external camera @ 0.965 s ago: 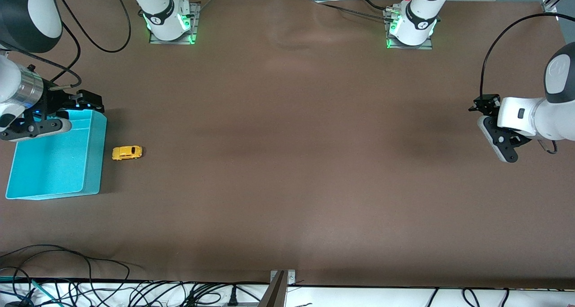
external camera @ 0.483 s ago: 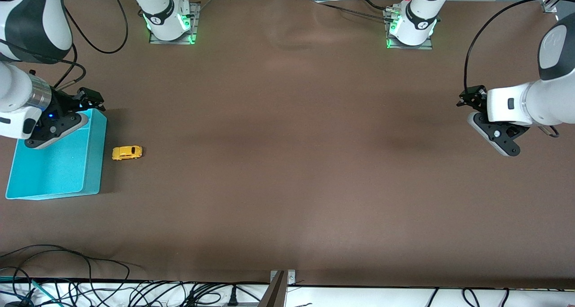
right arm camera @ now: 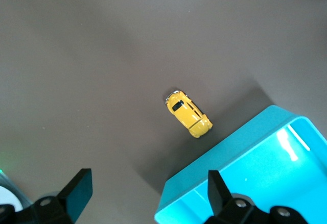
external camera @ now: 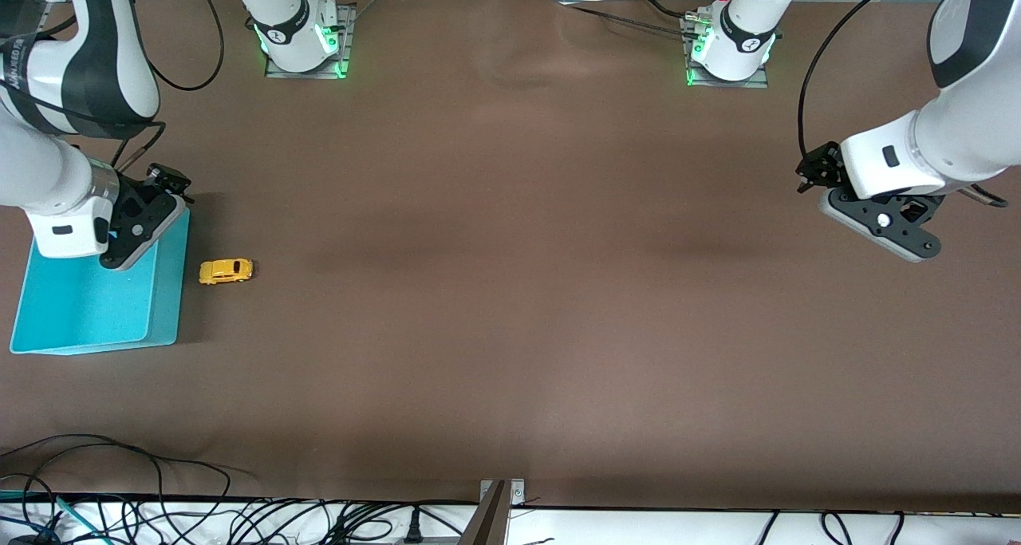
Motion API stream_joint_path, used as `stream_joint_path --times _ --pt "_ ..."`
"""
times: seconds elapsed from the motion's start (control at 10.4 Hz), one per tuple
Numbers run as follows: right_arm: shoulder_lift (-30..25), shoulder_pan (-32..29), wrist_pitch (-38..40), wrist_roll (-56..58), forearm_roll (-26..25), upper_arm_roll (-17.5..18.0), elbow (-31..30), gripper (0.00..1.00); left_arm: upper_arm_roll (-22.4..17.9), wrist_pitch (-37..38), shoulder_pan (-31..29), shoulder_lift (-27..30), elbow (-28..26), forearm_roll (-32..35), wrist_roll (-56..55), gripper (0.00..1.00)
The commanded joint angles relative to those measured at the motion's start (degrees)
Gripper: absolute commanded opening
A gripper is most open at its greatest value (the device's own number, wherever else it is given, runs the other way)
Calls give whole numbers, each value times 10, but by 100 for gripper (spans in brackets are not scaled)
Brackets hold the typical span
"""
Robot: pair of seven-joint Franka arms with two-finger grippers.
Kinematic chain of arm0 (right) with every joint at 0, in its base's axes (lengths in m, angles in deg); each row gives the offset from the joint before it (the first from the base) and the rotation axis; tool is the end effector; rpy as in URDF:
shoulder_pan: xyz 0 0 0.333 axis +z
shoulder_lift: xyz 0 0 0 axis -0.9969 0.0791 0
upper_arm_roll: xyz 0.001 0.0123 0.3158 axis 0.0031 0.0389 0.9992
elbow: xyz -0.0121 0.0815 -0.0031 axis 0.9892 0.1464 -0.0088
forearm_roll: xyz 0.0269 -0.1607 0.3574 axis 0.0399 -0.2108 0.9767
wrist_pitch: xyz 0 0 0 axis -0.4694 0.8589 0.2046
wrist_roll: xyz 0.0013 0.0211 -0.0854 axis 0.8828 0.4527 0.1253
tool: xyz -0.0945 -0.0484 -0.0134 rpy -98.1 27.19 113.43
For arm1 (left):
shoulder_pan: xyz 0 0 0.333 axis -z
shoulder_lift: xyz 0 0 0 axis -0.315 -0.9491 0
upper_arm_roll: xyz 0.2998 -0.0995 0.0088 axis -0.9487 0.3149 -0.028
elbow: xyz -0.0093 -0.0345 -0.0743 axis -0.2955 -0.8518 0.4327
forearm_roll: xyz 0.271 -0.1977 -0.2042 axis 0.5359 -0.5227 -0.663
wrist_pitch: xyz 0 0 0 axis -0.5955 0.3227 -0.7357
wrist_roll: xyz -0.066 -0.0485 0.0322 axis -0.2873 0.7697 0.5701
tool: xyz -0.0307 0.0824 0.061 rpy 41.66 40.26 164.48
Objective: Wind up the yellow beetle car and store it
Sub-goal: 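Move the right gripper over the car while the left gripper retracts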
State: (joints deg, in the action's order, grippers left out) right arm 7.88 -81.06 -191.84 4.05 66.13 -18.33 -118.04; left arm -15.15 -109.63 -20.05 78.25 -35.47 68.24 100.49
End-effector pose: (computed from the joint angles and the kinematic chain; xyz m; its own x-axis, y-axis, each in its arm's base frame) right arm 0.5933 -0.0128 0.4338 0.5615 0.8142 -0.1476 0.8152 -0.5750 -0.0703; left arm 0.5971 -0.0776 0.5659 0.8521 -0.5136 -0.1009 -0.5143 -0.8574 0.0214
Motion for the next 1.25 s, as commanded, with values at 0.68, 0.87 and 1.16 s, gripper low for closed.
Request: stream_joint_path --times 0.68,0.87,1.16 --pt "-3 -4 -243 223 32 -47 -180 100 -63 -49 34 132 -150 -56 -174 100" --pt "8 -5 -302 272 52 -52 -209 100 -62 -47 36 126 -138 -57 -179 100" --pt "58 -36 -338 387 133 -52 -210 100 -62 -42 36 126 -138 -57 -190 100"
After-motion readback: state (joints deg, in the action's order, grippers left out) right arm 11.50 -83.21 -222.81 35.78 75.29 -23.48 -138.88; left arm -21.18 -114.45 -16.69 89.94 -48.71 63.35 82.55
